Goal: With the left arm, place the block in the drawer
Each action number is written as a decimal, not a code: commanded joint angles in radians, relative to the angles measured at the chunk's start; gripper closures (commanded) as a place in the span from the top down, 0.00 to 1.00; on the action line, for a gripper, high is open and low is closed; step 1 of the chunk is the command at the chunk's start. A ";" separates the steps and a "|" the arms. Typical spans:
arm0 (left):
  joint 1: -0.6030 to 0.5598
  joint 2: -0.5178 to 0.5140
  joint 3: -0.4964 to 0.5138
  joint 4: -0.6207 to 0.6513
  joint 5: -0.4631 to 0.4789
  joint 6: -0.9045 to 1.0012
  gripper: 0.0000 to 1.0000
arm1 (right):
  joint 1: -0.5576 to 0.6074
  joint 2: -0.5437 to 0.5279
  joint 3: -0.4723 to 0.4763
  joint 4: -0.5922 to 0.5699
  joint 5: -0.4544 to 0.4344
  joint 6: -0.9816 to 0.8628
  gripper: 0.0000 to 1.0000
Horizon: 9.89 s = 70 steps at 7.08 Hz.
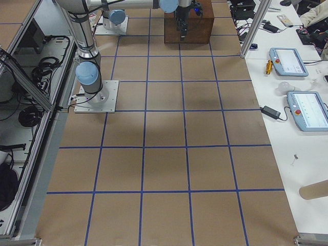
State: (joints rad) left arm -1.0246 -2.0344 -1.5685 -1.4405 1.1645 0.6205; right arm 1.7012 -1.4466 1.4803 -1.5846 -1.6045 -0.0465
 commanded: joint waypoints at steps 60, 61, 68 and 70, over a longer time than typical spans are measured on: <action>-0.120 0.525 0.053 -0.198 0.461 0.085 1.00 | 0.000 0.000 0.000 0.000 0.000 -0.001 1.00; -0.056 0.527 0.050 -0.213 0.463 0.105 1.00 | 0.000 0.000 0.000 0.000 0.000 -0.001 1.00; 0.443 0.436 -0.288 0.201 0.457 1.374 1.00 | 0.000 0.000 0.000 0.000 0.000 -0.001 1.00; 0.472 0.395 -0.356 0.334 0.449 1.640 1.00 | 0.000 0.000 0.000 0.000 0.000 0.000 1.00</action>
State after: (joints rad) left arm -0.5739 -1.6146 -1.8827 -1.1902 1.6174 2.1072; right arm 1.7011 -1.4465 1.4803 -1.5846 -1.6045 -0.0471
